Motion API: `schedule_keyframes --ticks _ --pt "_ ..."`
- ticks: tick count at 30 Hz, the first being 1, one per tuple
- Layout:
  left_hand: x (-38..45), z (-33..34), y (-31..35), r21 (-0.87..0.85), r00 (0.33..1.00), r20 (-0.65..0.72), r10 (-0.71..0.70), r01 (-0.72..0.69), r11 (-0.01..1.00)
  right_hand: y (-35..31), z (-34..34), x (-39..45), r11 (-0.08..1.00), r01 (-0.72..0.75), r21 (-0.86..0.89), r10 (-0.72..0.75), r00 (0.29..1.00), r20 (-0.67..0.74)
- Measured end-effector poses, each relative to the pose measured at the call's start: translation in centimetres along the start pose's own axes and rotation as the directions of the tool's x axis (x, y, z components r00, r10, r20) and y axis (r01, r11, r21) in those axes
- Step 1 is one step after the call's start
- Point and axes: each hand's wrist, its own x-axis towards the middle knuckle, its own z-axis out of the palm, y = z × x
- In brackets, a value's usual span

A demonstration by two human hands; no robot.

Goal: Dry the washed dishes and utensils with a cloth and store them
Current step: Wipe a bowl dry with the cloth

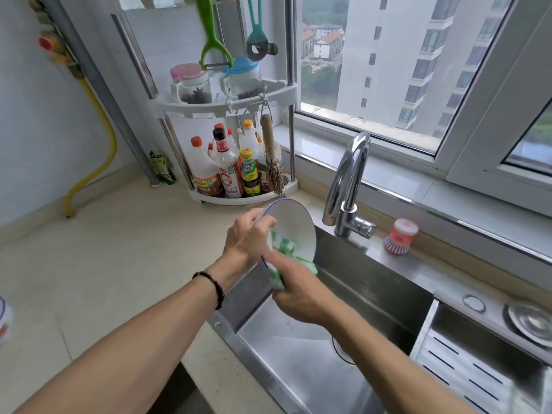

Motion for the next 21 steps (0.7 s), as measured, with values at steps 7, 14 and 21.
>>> schedule_keyframes --ticks 7,14,21 --pt "0.3 0.9 0.7 0.034 0.996 -0.079 -0.028 0.03 0.999 -0.4 0.7 1.5 0.993 -0.113 0.033 0.115 0.993 -0.042" --pt "2.1 -1.1 1.3 0.025 0.96 0.241 -0.143 0.141 0.99 3.8 -1.7 0.4 0.767 0.05 -0.639 -0.103 0.994 -0.045" --pt "0.5 0.8 -0.4 -0.259 0.997 0.041 -0.067 0.075 0.963 -1.3 -0.7 2.0 0.914 -0.242 -0.325 0.07 0.884 -0.462"
